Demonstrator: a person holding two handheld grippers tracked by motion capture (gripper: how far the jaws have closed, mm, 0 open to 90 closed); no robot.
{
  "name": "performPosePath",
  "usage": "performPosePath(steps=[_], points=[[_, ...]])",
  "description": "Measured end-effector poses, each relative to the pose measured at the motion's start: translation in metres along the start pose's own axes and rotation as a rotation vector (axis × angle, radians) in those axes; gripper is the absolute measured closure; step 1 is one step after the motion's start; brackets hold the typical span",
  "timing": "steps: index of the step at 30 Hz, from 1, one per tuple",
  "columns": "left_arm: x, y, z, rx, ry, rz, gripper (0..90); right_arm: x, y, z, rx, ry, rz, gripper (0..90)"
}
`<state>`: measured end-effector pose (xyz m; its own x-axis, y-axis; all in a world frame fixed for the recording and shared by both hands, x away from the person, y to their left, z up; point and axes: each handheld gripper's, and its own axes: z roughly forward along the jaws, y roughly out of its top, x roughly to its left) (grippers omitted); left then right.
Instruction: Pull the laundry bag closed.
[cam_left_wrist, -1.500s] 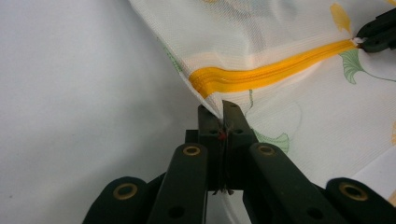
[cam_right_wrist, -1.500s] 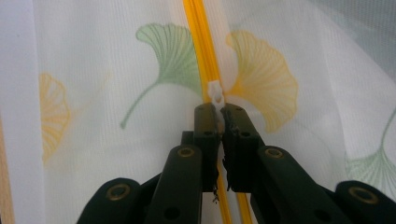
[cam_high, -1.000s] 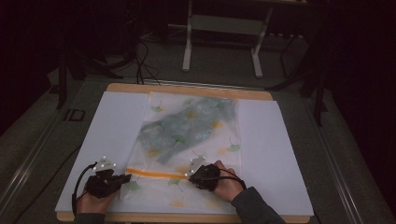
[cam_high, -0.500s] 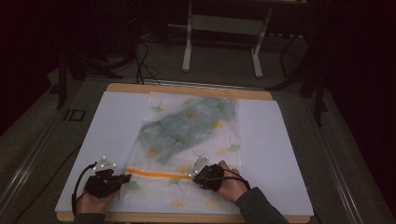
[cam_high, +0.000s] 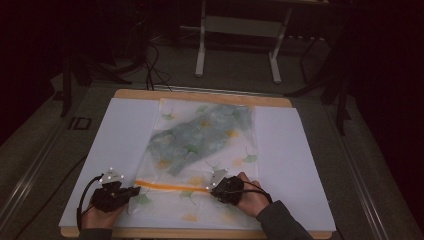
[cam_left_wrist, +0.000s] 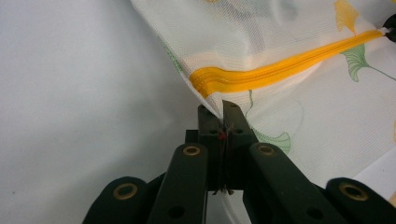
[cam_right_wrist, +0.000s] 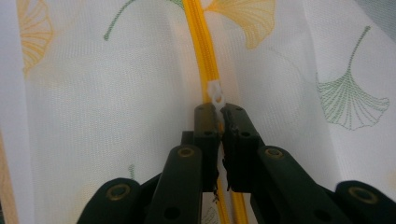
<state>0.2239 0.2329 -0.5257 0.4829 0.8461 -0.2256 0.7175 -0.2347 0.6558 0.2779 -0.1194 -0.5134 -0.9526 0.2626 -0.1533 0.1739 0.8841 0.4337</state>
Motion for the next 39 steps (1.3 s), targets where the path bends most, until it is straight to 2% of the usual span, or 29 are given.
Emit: performPosePath(steps=[23,32,39], points=[[0.001,-0.001,-0.001,-0.001,-0.003,-0.001,88.7,-0.003,-0.018,-0.008,0.028,-0.016,0.005,84.8],[0.001,-0.001,-0.001,-0.001,-0.001,-0.005,88.7,-0.007,-0.03,-0.015,0.048,-0.023,0.014,84.8],[0.002,-0.001,0.0,0.001,-0.002,-0.005,88.7,-0.011,-0.04,-0.02,0.051,-0.01,0.013,84.8]])
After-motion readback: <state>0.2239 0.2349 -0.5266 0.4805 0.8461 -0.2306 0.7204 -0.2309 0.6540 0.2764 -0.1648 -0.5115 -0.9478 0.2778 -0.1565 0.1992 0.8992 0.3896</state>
